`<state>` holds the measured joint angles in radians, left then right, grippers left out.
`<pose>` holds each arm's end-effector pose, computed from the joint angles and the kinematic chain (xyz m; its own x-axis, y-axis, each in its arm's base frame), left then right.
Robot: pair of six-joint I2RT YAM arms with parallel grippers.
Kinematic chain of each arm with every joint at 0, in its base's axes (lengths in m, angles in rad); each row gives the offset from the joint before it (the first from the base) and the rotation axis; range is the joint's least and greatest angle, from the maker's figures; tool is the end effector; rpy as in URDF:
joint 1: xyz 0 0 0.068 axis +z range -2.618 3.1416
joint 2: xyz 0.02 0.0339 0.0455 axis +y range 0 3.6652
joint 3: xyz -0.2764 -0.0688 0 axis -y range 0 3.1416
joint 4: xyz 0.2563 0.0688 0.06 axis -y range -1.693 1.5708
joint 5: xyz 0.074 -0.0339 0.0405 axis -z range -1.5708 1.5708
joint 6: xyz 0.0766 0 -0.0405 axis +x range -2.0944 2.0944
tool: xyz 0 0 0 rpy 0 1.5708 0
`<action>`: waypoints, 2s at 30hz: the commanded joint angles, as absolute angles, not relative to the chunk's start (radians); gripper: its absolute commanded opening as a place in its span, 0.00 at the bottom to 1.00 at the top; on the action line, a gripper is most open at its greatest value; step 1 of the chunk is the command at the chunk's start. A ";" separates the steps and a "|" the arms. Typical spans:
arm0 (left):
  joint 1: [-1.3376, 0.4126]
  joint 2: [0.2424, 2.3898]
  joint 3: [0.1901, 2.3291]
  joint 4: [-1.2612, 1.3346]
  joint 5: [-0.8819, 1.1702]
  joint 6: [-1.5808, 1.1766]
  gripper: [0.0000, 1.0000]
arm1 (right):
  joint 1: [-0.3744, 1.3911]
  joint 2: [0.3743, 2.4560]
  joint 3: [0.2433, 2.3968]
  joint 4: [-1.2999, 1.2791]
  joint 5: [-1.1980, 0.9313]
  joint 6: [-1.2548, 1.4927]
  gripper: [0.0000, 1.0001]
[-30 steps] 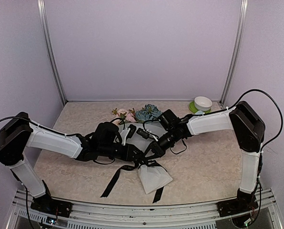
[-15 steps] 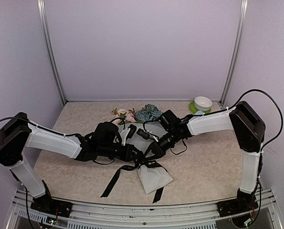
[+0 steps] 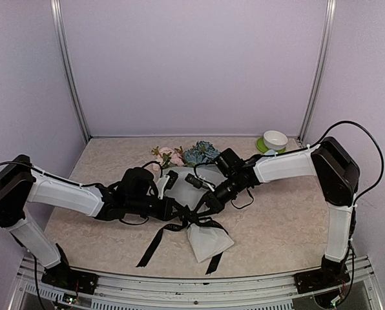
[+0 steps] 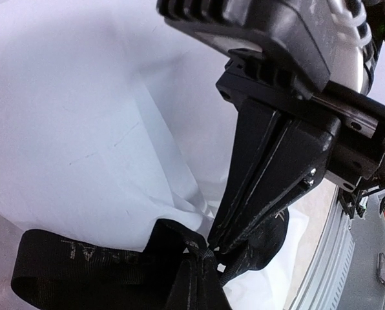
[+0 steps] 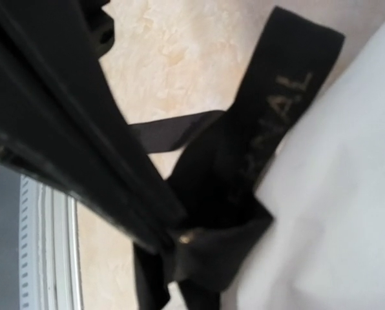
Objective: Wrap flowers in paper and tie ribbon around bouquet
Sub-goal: Cross the half-tied ribbon over the folded bouquet, then tie the half-tied ribbon around the folded bouquet.
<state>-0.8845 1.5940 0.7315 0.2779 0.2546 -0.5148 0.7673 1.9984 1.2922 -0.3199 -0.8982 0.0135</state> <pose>0.2146 -0.2925 0.1525 -0.7385 0.1497 -0.6574 0.5953 0.6025 -0.5316 0.2691 0.3428 0.1402 -0.6253 -0.5914 -0.5091 -0.7159 0.1751 0.6759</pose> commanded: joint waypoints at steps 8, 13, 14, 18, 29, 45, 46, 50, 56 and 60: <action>-0.894 1.569 0.713 0.267 0.255 -0.491 0.00 | 0.737 1.922 1.293 -0.260 -0.834 0.091 0.00; -0.901 1.563 0.719 0.241 0.233 -0.471 0.00 | 0.691 1.871 1.232 -0.194 -0.819 0.157 0.00; -0.904 1.561 0.719 0.240 0.229 -0.465 0.00 | 0.690 1.868 1.227 -0.195 -0.818 0.157 0.00; -0.933 1.553 0.736 0.223 0.177 -0.416 0.01 | 0.691 1.850 1.206 -0.203 -0.809 0.155 0.00; -1.079 1.380 0.684 0.380 -0.369 -0.165 0.99 | 0.689 1.844 1.172 -0.177 -0.807 0.167 0.00; -0.948 1.264 0.429 0.513 -0.221 -0.414 0.63 | 0.689 1.832 1.169 -0.189 -0.787 0.162 0.00; -0.946 1.247 0.384 0.548 -0.202 -0.407 0.69 | 0.689 1.830 1.166 -0.187 -0.786 0.162 0.00; -0.865 1.254 0.276 0.699 0.036 -0.432 0.99 | 0.689 1.837 1.168 -0.186 -0.793 0.160 0.00; -0.812 1.424 0.306 0.850 0.229 -0.463 0.97 | 0.689 1.847 1.173 -0.180 -0.798 0.161 0.00; -0.785 1.526 0.341 0.941 0.289 -0.467 0.86 | 0.689 1.845 1.175 -0.194 -0.793 0.155 0.00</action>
